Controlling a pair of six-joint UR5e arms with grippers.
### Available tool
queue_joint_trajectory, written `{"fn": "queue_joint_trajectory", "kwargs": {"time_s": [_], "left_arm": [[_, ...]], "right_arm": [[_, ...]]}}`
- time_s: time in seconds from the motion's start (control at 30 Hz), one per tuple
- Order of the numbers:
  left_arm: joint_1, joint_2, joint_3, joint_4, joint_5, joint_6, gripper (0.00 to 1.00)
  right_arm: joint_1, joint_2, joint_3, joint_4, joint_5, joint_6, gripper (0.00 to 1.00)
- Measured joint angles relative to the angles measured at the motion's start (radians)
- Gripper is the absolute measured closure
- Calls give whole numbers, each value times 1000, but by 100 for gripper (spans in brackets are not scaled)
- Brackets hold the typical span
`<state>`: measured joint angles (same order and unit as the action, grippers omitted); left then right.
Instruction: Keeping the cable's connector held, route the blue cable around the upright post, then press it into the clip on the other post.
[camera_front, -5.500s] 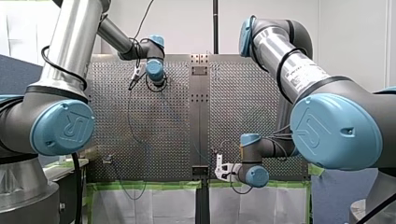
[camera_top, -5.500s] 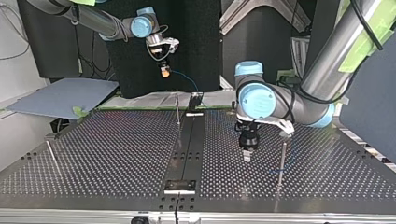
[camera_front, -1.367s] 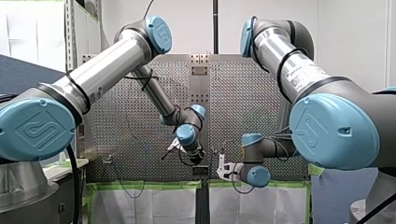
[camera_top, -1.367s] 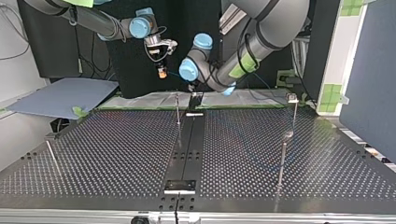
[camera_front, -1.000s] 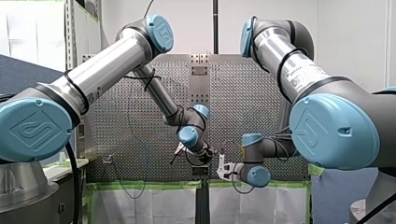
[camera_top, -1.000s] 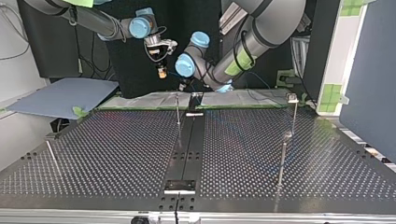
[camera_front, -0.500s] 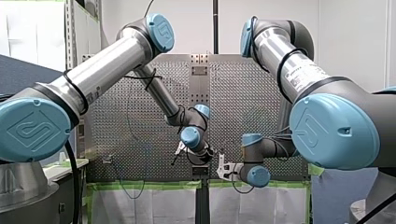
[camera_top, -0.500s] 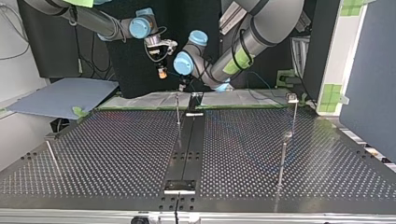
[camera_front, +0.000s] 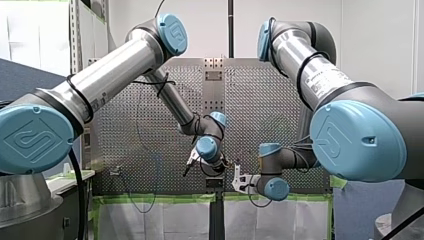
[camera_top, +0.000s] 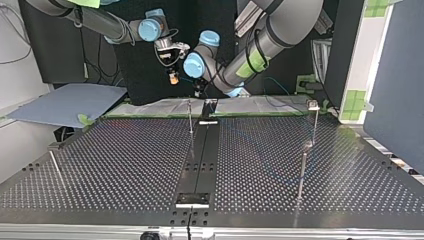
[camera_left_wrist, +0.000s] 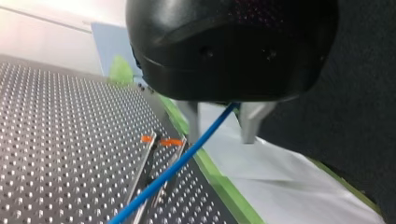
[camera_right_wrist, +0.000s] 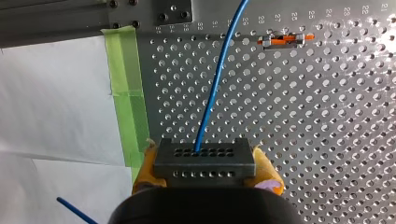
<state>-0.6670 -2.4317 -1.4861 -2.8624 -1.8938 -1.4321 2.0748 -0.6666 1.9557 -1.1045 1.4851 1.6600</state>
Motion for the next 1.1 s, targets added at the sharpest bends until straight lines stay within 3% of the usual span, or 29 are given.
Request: {"fn": "queue_joint_trajectory", "kwargs": {"time_s": [0.23, 0.63, 1.1], "left_arm": [[-1, 0, 0, -4, -29, -3, 100], [13, 0, 0, 9, -48, -36, 100], [56, -37, 0, 67, 26, -100, 100]], "right_arm": [[0, 0, 0, 1, 0, 0, 100], [-8, 0, -23, 4, -3, 5, 100], [-32, 1, -82, 4, -9, 6, 100]]}}
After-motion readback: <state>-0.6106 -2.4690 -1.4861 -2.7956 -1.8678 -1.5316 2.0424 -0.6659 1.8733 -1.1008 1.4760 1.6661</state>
